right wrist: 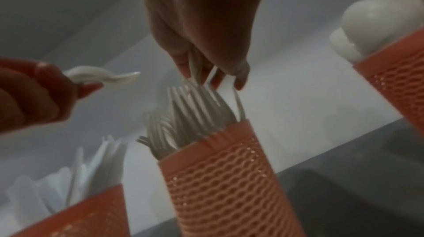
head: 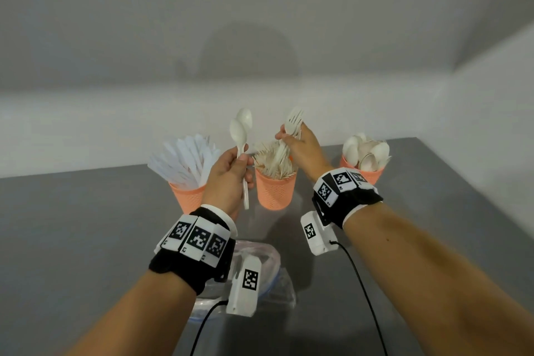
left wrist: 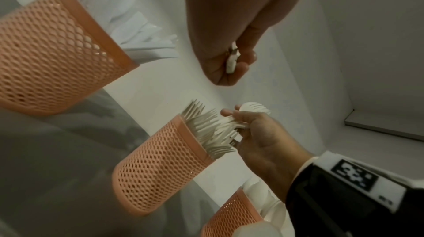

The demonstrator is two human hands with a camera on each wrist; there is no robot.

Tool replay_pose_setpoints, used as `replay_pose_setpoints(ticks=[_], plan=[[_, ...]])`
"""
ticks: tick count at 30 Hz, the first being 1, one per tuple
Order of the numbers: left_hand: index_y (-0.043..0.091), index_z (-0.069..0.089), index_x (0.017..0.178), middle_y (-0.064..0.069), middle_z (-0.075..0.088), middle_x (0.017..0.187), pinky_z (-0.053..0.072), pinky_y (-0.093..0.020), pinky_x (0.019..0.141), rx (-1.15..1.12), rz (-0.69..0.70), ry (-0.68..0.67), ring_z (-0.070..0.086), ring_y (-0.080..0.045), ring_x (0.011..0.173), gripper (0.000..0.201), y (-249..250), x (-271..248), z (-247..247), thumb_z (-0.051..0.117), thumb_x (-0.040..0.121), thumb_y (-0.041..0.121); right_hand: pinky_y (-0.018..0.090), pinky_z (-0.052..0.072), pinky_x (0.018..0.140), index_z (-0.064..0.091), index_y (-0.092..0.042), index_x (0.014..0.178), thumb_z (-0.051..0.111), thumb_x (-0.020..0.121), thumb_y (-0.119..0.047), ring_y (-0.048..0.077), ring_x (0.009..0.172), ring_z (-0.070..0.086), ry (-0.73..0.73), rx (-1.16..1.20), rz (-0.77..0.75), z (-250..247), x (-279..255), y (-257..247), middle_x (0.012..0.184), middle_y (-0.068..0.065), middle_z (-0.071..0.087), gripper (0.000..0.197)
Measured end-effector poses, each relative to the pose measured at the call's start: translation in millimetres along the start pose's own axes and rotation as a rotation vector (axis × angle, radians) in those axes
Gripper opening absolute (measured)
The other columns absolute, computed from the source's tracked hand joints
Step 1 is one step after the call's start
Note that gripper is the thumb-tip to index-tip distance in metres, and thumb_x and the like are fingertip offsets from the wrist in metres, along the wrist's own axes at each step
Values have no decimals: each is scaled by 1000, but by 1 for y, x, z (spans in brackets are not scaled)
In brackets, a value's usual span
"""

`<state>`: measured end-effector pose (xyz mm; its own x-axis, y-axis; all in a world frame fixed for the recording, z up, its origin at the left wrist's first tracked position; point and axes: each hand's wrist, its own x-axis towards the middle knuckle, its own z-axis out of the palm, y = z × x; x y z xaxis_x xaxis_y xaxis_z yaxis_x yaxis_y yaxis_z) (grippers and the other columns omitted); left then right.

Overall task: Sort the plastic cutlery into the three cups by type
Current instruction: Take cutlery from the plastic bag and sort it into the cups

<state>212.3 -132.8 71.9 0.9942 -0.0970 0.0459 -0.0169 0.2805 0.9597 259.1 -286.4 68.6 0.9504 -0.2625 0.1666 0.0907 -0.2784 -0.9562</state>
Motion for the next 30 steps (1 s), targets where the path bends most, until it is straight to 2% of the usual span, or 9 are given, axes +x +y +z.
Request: replay_pose_setpoints(ticks=[4,8,11,14,18,19,23,27,30], plan=[[18,58,89,3,49,72,38,-16,44,7,2,-18,42,-3,44,26,-1,2,-1,37,97,4,31,43,84,60,2,109,46,93,-6,16,96,53,-98,-88,27,-9,3,-7,104,9,59,22],[19,58,90,4,51,71,37,-16,44,-6,-3,-22,42,-3,45,27,-1,4,-4,37,97,4,33,48,84,62,-15,91,50,92,-13,19,97,61,-216,-281,-85,-15,5,-18,102,7,68,12],[20,58,91,4,51,72,38,-16,45,3,-9,-28,42,-3,46,27,-2,4,-4,38,97,5,38,49,89,66,-18,89,52,90,-19,22,101,63,-285,-411,-73,-12,8,-16,103,5,70,14],[20,58,91,3,50,72,38,-15,45,13,7,-35,42,-3,46,26,-3,4,-4,38,97,5,36,49,92,68,-16,95,53,92,-20,21,100,64,-197,-345,-98,-14,8,-17,101,4,70,16],[19,57,89,4,50,73,38,-16,45,19,9,-30,41,-4,46,25,-4,5,-7,38,97,5,9,42,75,61,-4,104,46,96,-13,4,82,55,54,-106,-266,-24,11,-29,91,-5,60,19],[20,57,89,4,50,73,38,-16,46,23,7,-29,41,-4,46,25,-5,5,-7,38,97,5,8,40,72,58,-7,102,43,97,-13,0,79,52,86,-58,-250,-25,12,-29,85,-8,56,17],[21,58,91,3,50,75,38,-18,49,33,7,-27,42,-4,46,25,-7,6,-6,39,97,6,21,45,73,44,-17,84,33,100,-11,10,71,57,188,117,-178,-28,18,-22,73,-3,53,20],[21,58,92,4,51,74,39,-16,46,9,6,-34,43,-3,45,26,-5,6,-6,38,97,5,30,51,74,43,-18,93,30,99,-8,14,60,51,239,217,-166,-28,15,-13,65,-1,45,17],[20,58,93,4,50,74,39,-16,46,14,7,-32,43,-3,45,25,-7,5,-5,38,97,5,41,50,80,43,-19,93,30,99,-9,16,62,52,165,174,-135,-19,13,-3,66,0,46,18]])
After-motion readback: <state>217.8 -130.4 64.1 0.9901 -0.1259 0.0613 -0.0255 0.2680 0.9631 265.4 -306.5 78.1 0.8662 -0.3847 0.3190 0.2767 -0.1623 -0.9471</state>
